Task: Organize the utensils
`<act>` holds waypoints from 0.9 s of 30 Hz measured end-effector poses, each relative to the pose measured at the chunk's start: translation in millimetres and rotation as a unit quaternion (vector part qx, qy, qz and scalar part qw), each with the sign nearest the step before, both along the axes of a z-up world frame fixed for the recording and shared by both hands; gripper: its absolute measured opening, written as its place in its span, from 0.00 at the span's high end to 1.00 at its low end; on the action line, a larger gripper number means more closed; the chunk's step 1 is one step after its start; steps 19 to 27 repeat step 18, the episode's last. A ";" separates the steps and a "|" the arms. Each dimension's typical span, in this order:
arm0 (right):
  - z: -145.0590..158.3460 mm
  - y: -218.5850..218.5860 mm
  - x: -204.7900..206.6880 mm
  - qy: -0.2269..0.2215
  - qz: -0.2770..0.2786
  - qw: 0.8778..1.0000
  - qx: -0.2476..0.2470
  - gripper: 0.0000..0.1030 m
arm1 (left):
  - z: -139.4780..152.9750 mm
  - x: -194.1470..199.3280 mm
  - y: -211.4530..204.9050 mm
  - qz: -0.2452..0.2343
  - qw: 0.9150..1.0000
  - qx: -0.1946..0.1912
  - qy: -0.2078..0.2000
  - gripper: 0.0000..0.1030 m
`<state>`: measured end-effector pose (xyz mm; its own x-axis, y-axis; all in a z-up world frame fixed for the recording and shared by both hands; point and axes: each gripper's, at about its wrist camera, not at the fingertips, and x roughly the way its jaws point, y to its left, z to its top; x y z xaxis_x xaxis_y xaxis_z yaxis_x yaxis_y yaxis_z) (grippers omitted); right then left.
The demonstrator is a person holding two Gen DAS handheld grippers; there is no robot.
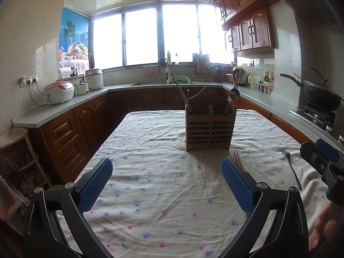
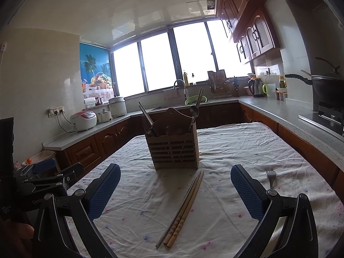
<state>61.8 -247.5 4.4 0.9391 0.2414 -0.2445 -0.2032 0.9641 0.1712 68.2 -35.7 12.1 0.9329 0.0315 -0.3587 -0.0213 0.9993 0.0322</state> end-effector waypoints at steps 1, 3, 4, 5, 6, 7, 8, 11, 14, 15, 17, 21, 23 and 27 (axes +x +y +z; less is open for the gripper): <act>-0.1 -0.2 0.1 0.000 0.000 1.000 0.000 0.00 | 0.0 0.2 -0.1 0.001 1.000 0.001 -0.001 0.00; -0.2 -0.2 0.2 0.000 0.000 1.000 0.000 0.00 | 0.1 0.7 -0.2 0.002 1.000 0.000 -0.001 0.00; 0.1 0.3 0.1 0.000 0.000 1.000 0.000 0.00 | 0.1 0.8 -0.1 0.002 1.000 -0.001 0.000 0.00; 0.3 0.5 0.0 0.001 0.000 1.000 0.000 0.00 | 0.3 0.6 0.2 0.002 1.000 -0.002 0.000 0.00; 0.8 0.5 0.3 0.001 0.000 1.000 0.000 0.00 | 0.6 0.8 0.1 0.002 1.000 -0.002 0.000 0.00; 1.1 1.1 -0.1 0.000 0.000 1.000 0.000 0.00 | 1.2 0.5 0.6 0.002 1.000 -0.003 -0.001 0.00; 1.0 0.8 0.3 0.000 0.000 1.000 0.000 0.00 | 1.6 0.5 0.8 0.002 1.000 -0.004 -0.001 0.00; 1.4 0.9 1.3 0.003 -0.001 1.000 -0.001 0.00 | 1.9 0.2 2.3 0.001 1.000 -0.006 -0.002 0.00; 2.8 -0.1 3.2 0.004 -0.003 1.000 0.000 0.00 | 2.0 0.8 1.7 0.000 1.000 -0.004 -0.003 0.00; 3.0 -0.2 3.7 0.005 -0.004 1.000 0.000 0.00 | 2.0 1.3 1.6 -0.001 1.000 -0.005 -0.002 0.00; 3.1 -0.7 5.1 0.007 -0.005 1.000 0.000 0.00 | 2.0 2.0 1.9 -0.001 1.000 -0.007 -0.002 0.00; 2.8 -0.7 5.5 0.007 -0.005 1.000 0.000 0.00 | 2.1 2.4 2.2 -0.002 1.000 -0.008 -0.001 0.00; 2.8 -0.7 5.5 0.007 -0.005 1.000 0.000 0.00 | 2.1 2.4 2.2 -0.002 1.000 -0.008 -0.001 0.00; 2.8 -0.7 5.5 0.007 -0.005 1.000 0.000 0.00 | 2.1 2.4 2.2 -0.002 1.000 -0.008 -0.001 0.00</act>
